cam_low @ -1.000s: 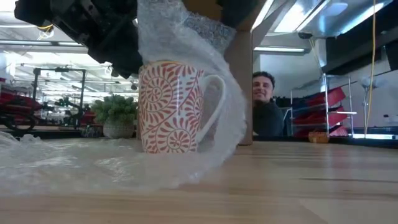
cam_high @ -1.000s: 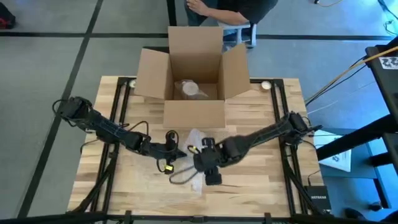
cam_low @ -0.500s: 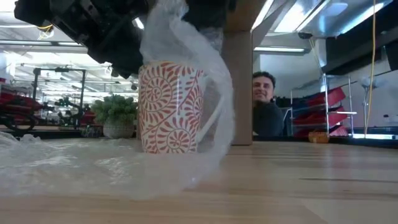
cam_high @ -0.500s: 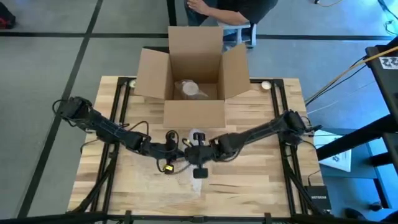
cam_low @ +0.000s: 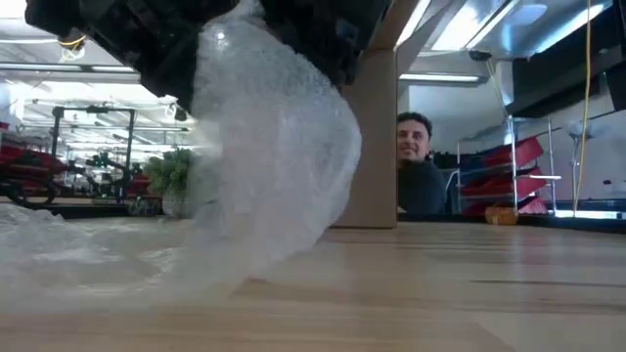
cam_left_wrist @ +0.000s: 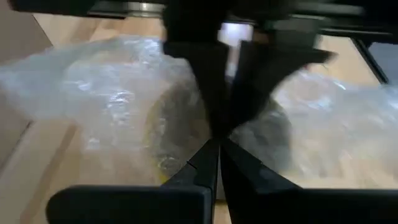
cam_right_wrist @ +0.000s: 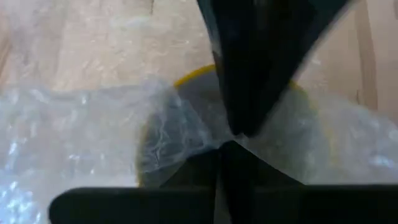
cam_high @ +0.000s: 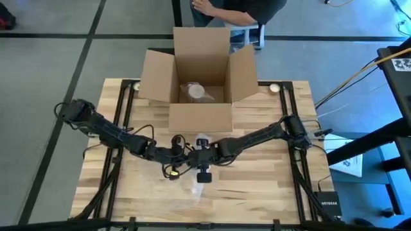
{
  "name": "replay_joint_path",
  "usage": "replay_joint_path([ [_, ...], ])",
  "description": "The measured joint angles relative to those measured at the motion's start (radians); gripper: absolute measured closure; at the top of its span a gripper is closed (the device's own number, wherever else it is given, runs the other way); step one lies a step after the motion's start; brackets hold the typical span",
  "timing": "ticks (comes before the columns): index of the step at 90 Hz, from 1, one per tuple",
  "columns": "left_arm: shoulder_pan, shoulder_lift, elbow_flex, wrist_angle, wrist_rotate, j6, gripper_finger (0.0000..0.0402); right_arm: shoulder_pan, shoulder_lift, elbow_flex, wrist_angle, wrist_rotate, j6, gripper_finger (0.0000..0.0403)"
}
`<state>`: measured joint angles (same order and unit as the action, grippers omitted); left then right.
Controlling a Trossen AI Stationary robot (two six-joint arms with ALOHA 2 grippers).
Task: Wrap mug
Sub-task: Wrap the yellow mug with the bubble wrap
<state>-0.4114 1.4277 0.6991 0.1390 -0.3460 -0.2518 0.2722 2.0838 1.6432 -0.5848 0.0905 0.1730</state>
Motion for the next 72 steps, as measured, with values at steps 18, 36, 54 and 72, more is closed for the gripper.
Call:
replay_joint_path([
  [18,-0.099,-0.134,0.076,-0.348,-0.001,-0.147,0.0402,0.001,0.0,0.0,-0.001,0.001,-0.006,0.0402],
  [36,-0.251,-0.232,0.086,-0.717,0.123,-0.538,0.0402,0.001,0.0,0.0,0.0,0.004,-0.023,0.0402],
  [54,-0.397,-0.238,0.065,-0.869,0.154,-0.893,0.0387,0.0,0.0,-0.001,0.001,0.041,-0.025,0.0402],
  [72,-0.482,-0.239,0.04,-0.928,0.191,-1.154,0.0322,0.0,0.001,-0.001,0.0,0.052,-0.026,0.0402],
])
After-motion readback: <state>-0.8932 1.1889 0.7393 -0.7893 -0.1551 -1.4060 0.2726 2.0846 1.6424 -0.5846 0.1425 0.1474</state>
